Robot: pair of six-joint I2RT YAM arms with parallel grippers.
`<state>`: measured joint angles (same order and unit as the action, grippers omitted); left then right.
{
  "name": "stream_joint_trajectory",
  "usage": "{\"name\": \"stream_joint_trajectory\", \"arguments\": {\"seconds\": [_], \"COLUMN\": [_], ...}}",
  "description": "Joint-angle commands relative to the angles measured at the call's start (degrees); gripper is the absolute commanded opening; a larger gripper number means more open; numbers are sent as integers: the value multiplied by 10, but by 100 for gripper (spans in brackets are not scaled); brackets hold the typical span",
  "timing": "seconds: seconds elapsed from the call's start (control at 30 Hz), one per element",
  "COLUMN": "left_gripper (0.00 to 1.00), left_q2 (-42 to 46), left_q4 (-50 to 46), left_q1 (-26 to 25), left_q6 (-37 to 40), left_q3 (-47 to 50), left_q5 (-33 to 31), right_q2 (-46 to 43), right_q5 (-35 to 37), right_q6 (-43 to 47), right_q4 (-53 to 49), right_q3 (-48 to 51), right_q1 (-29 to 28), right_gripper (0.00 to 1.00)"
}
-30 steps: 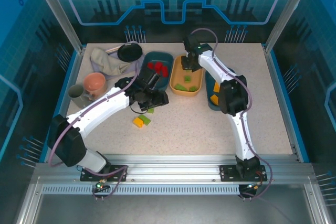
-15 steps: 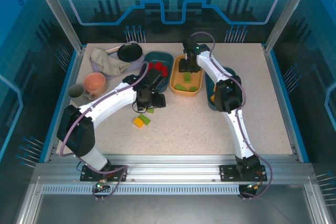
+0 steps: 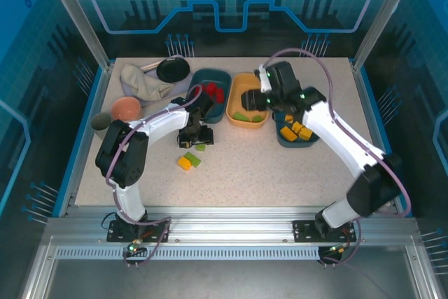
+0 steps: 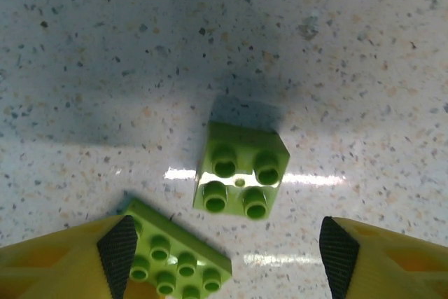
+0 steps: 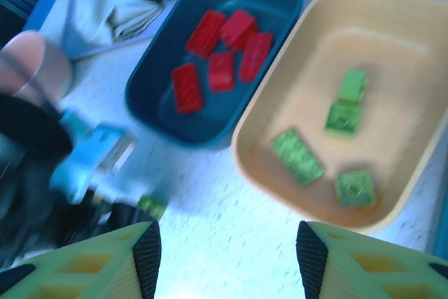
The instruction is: Sort the legos into containers by color
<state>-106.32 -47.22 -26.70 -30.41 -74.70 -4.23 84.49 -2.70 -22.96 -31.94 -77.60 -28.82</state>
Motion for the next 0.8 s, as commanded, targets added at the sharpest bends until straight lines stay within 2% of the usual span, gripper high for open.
{"name": "stream_joint_trajectory", "arguments": {"seconds": [0.0, 0.23, 0.5, 0.77], "left_gripper": [70, 55, 35, 32], "left_q2": [-22, -53, -55, -3], "left_q4": [20, 37, 53, 15], "left_q1": [5, 5, 0, -21], "left_q6": [30, 38, 40, 17], "left_q3": [1, 4, 16, -6], "left_q5": [4, 4, 6, -15], "right_q2": [-43, -136, -141, -141], "right_q5": [-62, -52, -40, -52], "right_q6": [-13, -29, -35, -37], "right_q4": [44, 4, -4, 12], "right_q3": [101, 179, 181, 170], "right_q1": [-9, -23, -23, -14], "right_gripper": [57, 57, 56, 56]}}
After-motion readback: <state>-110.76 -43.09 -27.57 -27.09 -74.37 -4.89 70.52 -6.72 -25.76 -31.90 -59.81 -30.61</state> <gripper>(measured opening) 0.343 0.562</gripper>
